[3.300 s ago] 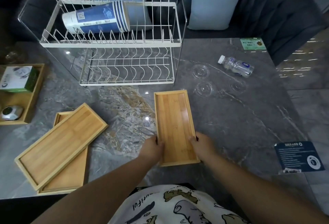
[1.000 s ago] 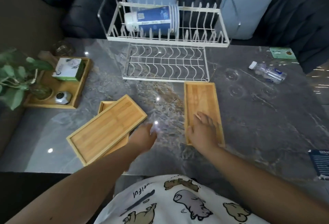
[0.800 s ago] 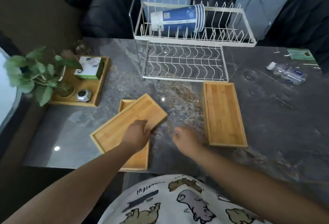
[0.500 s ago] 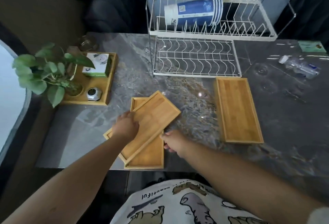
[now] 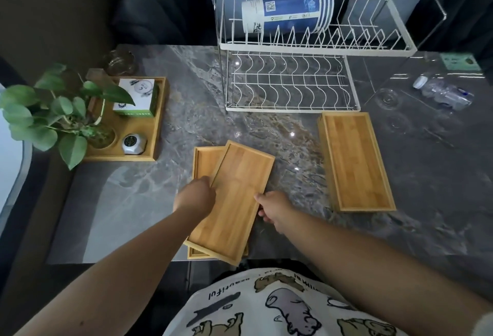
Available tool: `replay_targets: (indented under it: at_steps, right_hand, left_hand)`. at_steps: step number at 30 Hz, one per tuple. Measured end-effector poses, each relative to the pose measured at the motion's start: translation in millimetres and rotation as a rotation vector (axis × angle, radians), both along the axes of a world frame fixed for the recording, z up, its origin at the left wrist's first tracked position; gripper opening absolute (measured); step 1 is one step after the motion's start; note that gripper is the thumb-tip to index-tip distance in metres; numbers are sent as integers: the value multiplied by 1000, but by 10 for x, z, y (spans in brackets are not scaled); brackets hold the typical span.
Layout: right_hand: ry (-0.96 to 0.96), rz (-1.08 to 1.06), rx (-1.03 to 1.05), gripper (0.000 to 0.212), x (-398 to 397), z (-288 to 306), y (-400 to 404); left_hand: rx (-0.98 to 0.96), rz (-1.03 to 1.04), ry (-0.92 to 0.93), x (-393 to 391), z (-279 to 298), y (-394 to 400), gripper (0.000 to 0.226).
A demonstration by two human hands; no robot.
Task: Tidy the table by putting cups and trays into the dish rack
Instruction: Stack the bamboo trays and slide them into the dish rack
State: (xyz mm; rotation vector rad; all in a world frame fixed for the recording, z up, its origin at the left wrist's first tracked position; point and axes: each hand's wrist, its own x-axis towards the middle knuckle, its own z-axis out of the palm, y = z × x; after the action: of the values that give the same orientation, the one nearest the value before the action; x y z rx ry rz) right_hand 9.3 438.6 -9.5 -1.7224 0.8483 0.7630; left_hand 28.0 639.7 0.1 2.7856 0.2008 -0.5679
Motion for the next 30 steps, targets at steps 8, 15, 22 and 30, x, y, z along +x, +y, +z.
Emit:
replay_targets:
  at_steps: [8,15,22,30]
  right_hand:
    - [9,-84,53,24,-68,94,-223]
    - [-295,-76,92,17,82,801,-649]
    - [-575,-106,323,22,59,1371,-1081]
    - [-492,203,-185,11,-194,673,-1262]
  left_hand:
    - [-351,118,184,-8,93,-45,28]
    - [-872,217,154,65,670,-137,15]
    - [-1107,88,107,170,1039,-358,17]
    - [-720,20,87,-51,425,-761,14]
